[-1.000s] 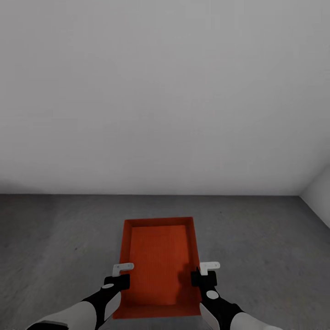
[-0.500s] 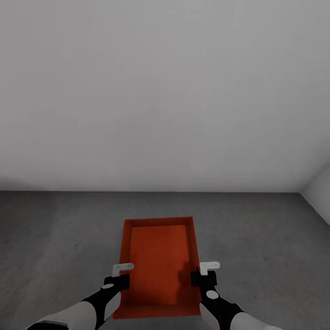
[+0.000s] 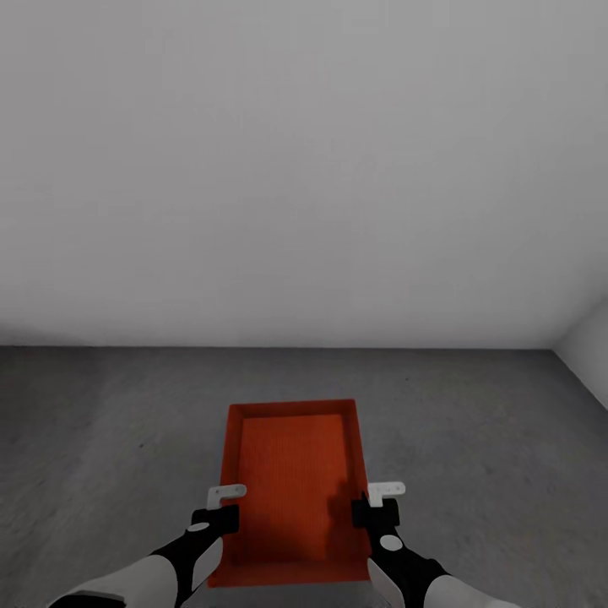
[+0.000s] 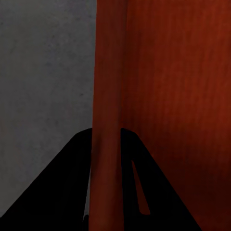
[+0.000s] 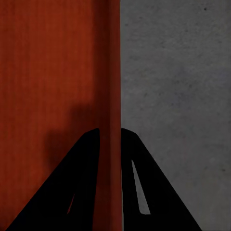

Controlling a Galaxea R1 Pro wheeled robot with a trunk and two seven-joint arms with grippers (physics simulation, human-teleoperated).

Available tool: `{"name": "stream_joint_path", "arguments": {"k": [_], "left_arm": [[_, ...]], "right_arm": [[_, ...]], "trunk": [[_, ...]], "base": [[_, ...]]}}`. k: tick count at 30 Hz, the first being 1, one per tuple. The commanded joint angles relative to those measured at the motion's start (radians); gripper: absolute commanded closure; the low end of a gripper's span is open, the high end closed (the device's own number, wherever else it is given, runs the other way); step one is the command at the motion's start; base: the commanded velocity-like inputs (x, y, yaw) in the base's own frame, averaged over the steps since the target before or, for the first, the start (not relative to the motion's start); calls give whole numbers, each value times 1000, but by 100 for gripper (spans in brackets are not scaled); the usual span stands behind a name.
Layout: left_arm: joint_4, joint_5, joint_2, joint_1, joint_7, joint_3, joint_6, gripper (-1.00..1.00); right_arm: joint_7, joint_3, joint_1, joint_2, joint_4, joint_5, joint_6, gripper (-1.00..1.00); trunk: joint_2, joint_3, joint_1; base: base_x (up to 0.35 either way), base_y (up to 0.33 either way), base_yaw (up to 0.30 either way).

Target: Move the two storage containers from the living room to the garage. In the garage, place one container on the floor and stack the other container on top of it (either order is fine).

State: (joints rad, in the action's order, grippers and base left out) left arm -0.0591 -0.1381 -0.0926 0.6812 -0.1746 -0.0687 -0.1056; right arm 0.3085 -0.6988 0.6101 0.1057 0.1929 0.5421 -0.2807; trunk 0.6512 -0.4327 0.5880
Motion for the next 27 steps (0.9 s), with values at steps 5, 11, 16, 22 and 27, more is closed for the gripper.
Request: {"name": "stream_joint_path", "arguments": {"k": [5, 11, 16, 22, 27], "left_arm": [[-62, -2, -1, 1, -15, 18, -5, 100], [-63, -2, -1, 1, -23, 18, -5, 100], [-64, -2, -1, 1, -27, 18, -5, 100], [-64, -2, -1, 1, -28, 18, -5, 100], [-64, -2, -1, 1, -28, 18, -5, 100]], "right_arm": [[7, -28, 0, 0, -82, 36, -11, 100], [6, -28, 0, 0, -82, 36, -11, 100], [6, -28, 0, 0, -82, 36, -11, 100], [6, -28, 0, 0, -82, 36, -11, 100], [6, -28, 0, 0, -82, 36, -11, 100]], "trunk": [[1, -9, 0], [1, -19, 0], [1, -27, 0], [1, -37, 0], [1, -45, 0]], "base": [[0, 0, 0], [0, 0, 0], [0, 0, 0], [0, 0, 0], [0, 0, 0]]}}
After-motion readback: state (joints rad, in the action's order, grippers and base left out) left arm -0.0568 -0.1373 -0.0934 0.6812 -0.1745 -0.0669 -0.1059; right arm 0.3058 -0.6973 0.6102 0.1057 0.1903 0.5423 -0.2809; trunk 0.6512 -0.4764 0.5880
